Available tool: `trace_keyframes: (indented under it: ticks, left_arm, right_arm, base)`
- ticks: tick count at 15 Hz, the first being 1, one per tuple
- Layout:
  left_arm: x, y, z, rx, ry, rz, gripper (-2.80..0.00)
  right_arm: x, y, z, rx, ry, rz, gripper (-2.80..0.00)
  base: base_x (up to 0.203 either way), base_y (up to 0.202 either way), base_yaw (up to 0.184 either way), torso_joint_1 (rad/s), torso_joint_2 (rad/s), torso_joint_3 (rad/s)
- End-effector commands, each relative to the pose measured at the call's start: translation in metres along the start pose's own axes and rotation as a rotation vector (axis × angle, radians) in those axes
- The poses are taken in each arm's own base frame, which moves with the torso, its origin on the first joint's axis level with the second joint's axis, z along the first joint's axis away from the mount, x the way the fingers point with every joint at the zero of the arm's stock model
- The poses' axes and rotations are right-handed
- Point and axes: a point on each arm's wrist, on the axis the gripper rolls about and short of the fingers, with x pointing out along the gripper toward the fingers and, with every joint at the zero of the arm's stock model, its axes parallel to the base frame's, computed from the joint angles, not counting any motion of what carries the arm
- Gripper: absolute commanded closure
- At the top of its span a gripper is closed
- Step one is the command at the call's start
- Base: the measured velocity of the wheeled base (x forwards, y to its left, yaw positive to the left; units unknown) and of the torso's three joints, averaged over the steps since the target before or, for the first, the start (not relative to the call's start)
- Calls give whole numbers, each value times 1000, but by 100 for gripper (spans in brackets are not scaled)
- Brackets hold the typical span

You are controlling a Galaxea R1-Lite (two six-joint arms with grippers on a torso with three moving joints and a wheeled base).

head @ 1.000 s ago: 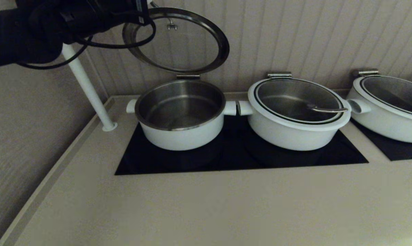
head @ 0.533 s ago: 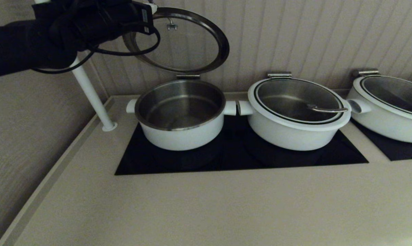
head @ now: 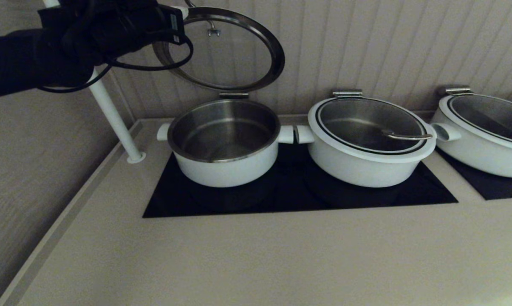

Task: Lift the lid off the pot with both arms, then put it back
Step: Close the pot lid

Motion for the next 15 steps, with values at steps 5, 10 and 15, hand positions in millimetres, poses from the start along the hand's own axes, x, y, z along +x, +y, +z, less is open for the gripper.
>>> trace_keyframes:
  ticks: [5,10,15]
  left_arm:
    - [4,13,0,19,-76,40,0]
    - [11,11,-9,25,-117,-35,0]
    - [16,15,-22,23,-84,-32,0]
  right_arm:
    - [0,0,0,-1,1,1,0]
    - [0,0,0,-1,1,1,0]
    - [0,0,0,-1,1,1,0]
  base:
    - [0,0,0,0,0,0]
    - [0,0,0,0,0,0]
    - [0,0,0,0,0,0]
